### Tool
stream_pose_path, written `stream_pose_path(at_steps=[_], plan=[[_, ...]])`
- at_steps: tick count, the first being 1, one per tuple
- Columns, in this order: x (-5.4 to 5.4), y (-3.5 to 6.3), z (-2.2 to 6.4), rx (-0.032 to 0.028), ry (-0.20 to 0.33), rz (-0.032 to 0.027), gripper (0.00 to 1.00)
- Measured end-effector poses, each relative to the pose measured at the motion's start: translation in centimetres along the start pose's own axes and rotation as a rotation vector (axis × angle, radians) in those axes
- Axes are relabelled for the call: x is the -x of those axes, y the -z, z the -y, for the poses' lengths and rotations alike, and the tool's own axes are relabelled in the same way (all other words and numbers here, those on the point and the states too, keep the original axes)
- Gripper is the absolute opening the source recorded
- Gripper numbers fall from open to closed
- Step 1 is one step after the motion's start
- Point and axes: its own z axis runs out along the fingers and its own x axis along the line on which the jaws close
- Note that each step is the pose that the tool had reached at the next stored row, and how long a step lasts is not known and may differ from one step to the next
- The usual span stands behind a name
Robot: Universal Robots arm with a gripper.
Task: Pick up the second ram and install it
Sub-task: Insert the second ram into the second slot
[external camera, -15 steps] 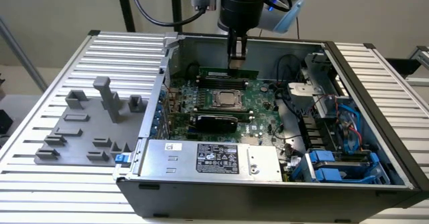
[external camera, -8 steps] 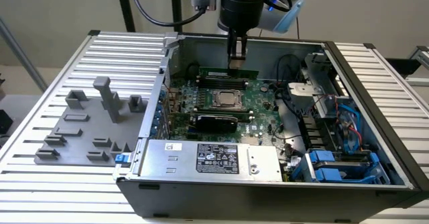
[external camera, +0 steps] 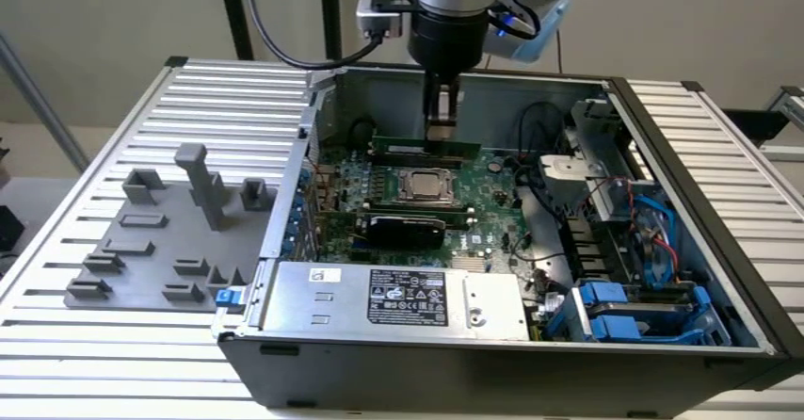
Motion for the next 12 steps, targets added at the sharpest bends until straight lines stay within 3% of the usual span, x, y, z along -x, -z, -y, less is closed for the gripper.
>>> stream_pose_path(at_steps=[12], plan=[[-0.2, -2.17, -0.11, -0.0001, 0.0, 0.0, 0.0]])
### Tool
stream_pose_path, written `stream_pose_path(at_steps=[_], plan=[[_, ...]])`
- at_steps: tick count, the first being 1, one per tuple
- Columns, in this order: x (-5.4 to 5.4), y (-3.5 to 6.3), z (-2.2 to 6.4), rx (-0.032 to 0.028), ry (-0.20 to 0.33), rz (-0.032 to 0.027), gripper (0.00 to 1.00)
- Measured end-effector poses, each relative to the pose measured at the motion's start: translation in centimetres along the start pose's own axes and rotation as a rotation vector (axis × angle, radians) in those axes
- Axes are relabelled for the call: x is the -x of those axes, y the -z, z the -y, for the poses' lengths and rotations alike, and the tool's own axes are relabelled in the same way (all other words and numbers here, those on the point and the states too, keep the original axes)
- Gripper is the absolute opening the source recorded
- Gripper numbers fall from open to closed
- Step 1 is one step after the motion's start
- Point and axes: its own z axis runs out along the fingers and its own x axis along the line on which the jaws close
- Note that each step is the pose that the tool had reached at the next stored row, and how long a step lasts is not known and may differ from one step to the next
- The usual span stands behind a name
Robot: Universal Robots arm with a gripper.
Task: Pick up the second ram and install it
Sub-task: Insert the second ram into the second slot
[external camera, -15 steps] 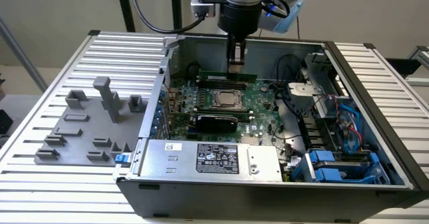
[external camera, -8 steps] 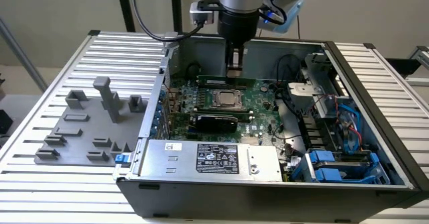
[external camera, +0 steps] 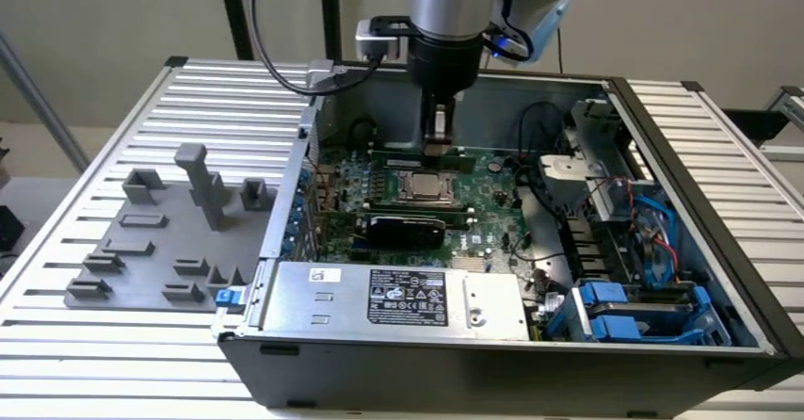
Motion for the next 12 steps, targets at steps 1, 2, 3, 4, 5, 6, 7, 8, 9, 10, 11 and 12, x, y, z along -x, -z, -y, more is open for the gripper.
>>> stream_pose_path(at_steps=[1, 2, 3, 4, 5, 6, 7, 8, 9, 10, 11, 12], plan=[[0.0, -0.18, 0.0, 0.0, 0.0, 0.0, 0.0], [-0.1, -0.37, 0.0, 0.0, 0.0, 0.0, 0.0], [-0.2, -0.54, 0.0, 0.0, 0.0, 0.0, 0.0], [-0.2, -0.72, 0.0, 0.0, 0.0, -0.0001, 0.0], [-0.2, -0.92, 0.0, 0.0, 0.0, -0.0001, 0.0], [-0.3, -1.1, 0.0, -0.0001, 0.0, 0.0, 0.0], [-0.3, -1.29, 0.0, -0.0001, 0.0, 0.0001, 0.0], [-0.3, -1.47, 0.0, -0.0001, 0.0, 0.0001, 0.0], [-0.3, -1.64, 0.0, 0.0, 0.0, 0.0, 0.0], [-0.3, -1.82, 0.0, 0.0, 0.0, -0.0001, 0.0], [-0.3, -2.0, 0.0, 0.0, 0.0, 0.0, 0.0], [-0.3, -2.18, 0.0, 0.0, 0.001, 0.0, 0.0]])
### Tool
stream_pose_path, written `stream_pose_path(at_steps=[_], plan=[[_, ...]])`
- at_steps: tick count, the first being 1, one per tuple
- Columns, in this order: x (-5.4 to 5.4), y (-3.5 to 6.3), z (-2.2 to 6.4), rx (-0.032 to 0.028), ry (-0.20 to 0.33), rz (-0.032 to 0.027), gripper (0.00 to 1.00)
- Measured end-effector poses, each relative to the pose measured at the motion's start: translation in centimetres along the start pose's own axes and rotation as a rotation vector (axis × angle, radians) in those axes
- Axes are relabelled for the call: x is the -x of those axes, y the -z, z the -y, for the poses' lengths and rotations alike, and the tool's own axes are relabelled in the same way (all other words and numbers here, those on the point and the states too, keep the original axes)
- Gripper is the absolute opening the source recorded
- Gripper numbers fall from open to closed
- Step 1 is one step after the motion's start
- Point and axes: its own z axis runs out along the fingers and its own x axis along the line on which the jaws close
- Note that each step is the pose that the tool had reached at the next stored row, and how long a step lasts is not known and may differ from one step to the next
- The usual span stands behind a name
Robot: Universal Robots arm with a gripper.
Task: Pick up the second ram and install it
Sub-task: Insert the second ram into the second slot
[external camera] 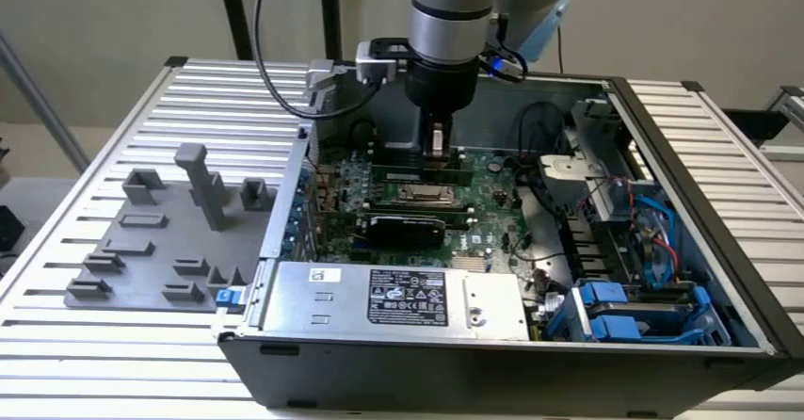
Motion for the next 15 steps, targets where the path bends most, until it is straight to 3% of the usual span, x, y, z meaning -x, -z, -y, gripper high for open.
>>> stream_pose_path(at_steps=[15], plan=[[0.0, -2.73, -0.02, -0.0001, 0.004, 0.0001, 0.0]])
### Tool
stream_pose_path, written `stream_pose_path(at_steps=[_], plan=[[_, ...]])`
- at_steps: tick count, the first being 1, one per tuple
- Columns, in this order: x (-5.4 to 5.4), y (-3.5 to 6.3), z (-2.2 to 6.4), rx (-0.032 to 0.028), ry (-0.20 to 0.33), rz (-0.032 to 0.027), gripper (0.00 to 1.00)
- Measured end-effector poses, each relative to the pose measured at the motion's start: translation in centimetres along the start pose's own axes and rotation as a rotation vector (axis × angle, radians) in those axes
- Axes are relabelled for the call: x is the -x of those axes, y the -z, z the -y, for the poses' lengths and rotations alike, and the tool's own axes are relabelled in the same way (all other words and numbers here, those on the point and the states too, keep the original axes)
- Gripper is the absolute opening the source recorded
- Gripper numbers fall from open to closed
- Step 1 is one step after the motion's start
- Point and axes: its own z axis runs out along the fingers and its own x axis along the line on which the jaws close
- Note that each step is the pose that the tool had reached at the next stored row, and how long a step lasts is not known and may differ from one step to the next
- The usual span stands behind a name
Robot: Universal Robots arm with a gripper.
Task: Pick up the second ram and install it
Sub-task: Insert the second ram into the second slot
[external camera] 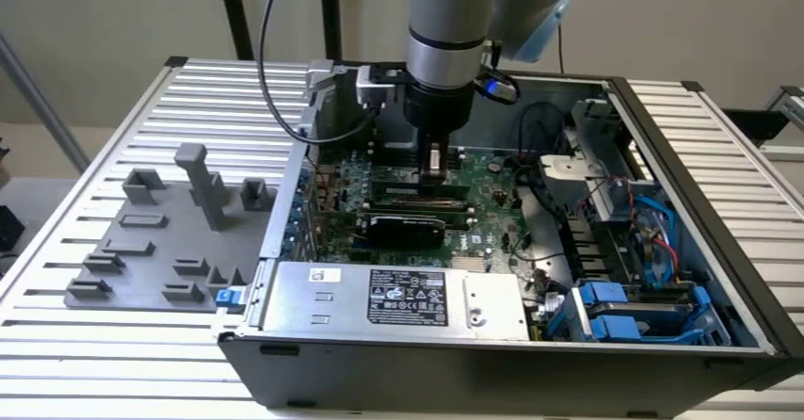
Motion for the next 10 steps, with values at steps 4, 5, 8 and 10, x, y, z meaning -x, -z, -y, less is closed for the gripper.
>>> stream_pose_path(at_steps=[4, 5, 8, 10], plan=[[-0.05, -0.54, 0.0, -0.0008, 0.0, -0.0001, 0.0], [-0.05, -0.54, 0.0, -0.0009, 0.0, -0.0002, 0.0], [-0.05, -0.57, 0.01, -0.0019, 0.0, -0.0002, 0.0], [-0.05, -0.65, 0.0, -0.007, 0.0, -0.0001, 0.0]])
